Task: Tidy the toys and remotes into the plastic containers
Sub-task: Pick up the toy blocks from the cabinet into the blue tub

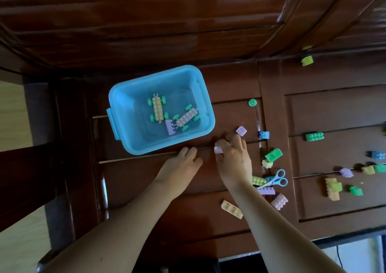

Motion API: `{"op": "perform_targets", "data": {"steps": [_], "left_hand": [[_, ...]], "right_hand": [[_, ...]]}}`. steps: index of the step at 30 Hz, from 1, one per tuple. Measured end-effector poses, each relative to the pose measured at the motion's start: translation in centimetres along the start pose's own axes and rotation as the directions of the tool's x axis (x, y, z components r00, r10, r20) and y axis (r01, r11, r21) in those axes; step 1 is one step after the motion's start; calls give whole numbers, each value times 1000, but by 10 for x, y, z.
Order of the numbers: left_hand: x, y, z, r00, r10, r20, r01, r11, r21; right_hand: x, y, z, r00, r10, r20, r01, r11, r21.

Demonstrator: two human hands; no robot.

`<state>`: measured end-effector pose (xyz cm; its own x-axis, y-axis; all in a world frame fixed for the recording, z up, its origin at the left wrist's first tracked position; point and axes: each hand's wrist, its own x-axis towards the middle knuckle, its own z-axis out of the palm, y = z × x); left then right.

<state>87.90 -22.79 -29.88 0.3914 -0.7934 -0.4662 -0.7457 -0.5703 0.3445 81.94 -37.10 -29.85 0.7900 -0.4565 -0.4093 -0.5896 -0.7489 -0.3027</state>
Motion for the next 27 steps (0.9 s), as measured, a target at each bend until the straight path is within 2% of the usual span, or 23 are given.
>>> {"op": "perform_targets", "data": {"steps": [3,6,8,11,13,16,18,19,21,23,24,26,27], "left_hand": [[-1,2,-4,1000,14,-17,-15,998,-56],[-9,7,-29,977,44,-207,-88,975,-205],[-15,8,-44,920,-7,-392,-115,951,-287],[-17,0,-69,796,-192,-574,-35,932,-361],[-15,-11,-84,734,-342,-586,52,889,-454],[-11,-30,-97,741,-440,-508,153,846,-511],[-17,-39,-99,753,-450,-480,212,857,-470],[-21,-43,-98,738,-473,-482,254,856,-450],[-30,-50,-94,678,-571,-463,353,805,-477],[-33,-54,-88,601,-711,-365,425,671,-608],[-32,-55,-87,548,-790,-276,440,553,-708],[-27,-55,-86,386,-923,3,428,177,-886],[-24,-55,-86,300,-943,147,398,-16,-917]], "right_hand": [[-4,3,2,1000,10,8,-10,999,33],[-10,0,-13,985,150,-87,-136,980,147],[-10,-8,-32,946,239,-217,-188,955,231],[-6,-33,-63,898,237,-372,-112,939,326],[-2,-55,-78,903,179,-391,-26,930,366],[6,-82,-85,947,47,-316,74,929,361],[12,-92,-82,982,8,-188,62,931,361],[13,-95,-81,989,2,-147,51,933,357],[14,-97,-80,989,-13,-150,66,933,353],[13,-99,-81,984,-56,-167,117,915,385],[12,-100,-81,984,-86,-159,145,901,409],[8,-97,-79,979,-118,-165,178,890,420],[5,-92,-78,975,-101,-199,176,897,405]]}}
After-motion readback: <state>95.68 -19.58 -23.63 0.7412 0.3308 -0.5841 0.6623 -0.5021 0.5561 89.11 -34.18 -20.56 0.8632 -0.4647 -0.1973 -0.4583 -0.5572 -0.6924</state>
